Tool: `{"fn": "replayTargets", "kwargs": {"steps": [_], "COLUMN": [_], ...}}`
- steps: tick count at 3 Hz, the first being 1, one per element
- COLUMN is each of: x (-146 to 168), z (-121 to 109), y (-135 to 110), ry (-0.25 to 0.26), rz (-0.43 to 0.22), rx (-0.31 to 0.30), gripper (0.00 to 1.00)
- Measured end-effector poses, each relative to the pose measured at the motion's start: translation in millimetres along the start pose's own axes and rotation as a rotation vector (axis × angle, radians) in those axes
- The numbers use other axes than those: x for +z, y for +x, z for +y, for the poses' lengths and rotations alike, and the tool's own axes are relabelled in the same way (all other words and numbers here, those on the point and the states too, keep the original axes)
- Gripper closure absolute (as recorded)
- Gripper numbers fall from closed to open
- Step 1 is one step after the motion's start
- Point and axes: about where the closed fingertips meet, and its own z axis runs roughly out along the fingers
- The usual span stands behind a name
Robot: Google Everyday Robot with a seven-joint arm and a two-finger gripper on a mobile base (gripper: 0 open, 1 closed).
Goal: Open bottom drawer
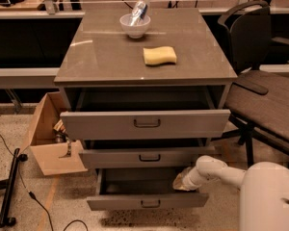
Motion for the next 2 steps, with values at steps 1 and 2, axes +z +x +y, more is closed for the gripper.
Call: {"fn": "replayTargets", "kwargs": {"steps": [1,2], "x": [25,50], "z": [-12,-19], "y": [3,6], "ry": [0.024,0.029], "rz": [-0.003,0.000], "rx": [-0.014,-0.024], "gripper": [1.00,1.00]}}
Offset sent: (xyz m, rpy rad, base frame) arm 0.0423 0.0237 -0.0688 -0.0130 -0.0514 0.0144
